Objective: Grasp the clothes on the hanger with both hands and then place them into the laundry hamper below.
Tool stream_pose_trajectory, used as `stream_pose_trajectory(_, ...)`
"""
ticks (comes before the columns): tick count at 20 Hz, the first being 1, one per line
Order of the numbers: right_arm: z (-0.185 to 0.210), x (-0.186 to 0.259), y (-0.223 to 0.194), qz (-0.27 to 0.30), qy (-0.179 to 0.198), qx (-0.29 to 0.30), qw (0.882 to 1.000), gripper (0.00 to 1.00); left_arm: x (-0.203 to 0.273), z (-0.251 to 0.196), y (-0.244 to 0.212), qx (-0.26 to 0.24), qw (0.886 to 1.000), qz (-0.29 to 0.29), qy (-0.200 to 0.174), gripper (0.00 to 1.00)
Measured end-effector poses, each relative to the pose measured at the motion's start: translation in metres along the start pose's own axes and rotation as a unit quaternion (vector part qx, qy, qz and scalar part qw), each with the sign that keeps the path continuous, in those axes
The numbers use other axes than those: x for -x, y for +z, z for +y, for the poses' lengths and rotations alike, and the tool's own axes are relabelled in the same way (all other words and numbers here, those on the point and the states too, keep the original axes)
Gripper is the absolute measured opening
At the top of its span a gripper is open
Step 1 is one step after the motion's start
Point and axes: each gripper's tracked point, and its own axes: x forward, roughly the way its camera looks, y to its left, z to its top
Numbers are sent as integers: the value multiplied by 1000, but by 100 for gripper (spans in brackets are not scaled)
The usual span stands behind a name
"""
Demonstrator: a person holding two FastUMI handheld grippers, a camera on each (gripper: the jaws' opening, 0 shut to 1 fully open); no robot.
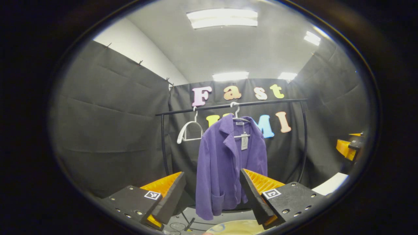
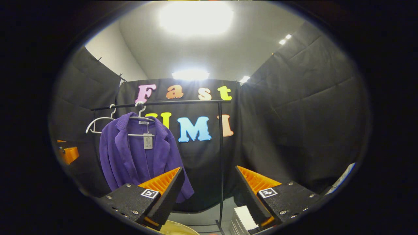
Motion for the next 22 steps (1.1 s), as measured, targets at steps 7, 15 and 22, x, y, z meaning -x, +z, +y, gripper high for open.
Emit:
stream_pose_trajectory(7,24,-48,27,-20,33,-30,999,95,-32,-12,32,13,1000,-19,3,100)
stream_pose_trajectory(15,67,-116,47,-42,91,-42,994,93,-98,-29,49,28,999,-25,15,100)
stream_pose_trajectory(22,104,-168,53,-46,141,-58,987,94,-151,-48,53,23,999,-29,24,100)
